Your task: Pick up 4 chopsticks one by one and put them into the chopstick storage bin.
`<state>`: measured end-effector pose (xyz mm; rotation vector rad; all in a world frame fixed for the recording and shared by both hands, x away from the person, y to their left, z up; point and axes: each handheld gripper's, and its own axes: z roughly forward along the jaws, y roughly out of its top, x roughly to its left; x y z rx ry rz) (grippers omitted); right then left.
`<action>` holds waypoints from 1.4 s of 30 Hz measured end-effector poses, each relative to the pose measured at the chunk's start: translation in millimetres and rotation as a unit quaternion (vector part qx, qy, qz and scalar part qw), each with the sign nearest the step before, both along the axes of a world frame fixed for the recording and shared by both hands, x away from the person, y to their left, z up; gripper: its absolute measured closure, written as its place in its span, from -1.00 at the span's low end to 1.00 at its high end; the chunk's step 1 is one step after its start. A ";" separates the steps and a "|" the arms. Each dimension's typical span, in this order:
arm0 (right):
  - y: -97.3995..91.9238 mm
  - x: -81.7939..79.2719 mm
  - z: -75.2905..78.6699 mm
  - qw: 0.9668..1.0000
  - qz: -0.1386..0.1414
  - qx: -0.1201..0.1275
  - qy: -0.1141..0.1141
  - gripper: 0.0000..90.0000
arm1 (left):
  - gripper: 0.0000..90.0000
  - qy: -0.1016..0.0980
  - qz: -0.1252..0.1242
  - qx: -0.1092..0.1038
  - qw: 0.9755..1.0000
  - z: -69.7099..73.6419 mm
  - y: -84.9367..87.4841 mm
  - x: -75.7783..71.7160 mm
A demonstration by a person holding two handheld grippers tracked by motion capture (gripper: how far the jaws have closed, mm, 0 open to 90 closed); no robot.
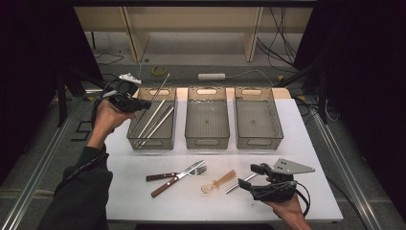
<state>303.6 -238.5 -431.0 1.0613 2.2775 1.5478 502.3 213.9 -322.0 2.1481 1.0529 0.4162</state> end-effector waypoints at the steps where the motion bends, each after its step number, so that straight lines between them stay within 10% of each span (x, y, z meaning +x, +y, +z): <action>1: 0.0 0.0 0.0 1.000 0.000 0.000 0.000 -0.42 | 0.89 -0.006 0.007 -0.006 1.000 -1.1 0.7 2.6; 17: 0.3 0.6 -0.7 1.000 0.003 0.001 0.002 -0.42 | 0.89 -0.010 0.047 -0.038 0.998 -24.7 12.1 26.9; 42: 0.2 0.3 -0.4 1.000 0.003 0.000 0.000 -0.42 | 0.88 -0.006 0.065 -0.028 0.997 -66.1 10.8 30.1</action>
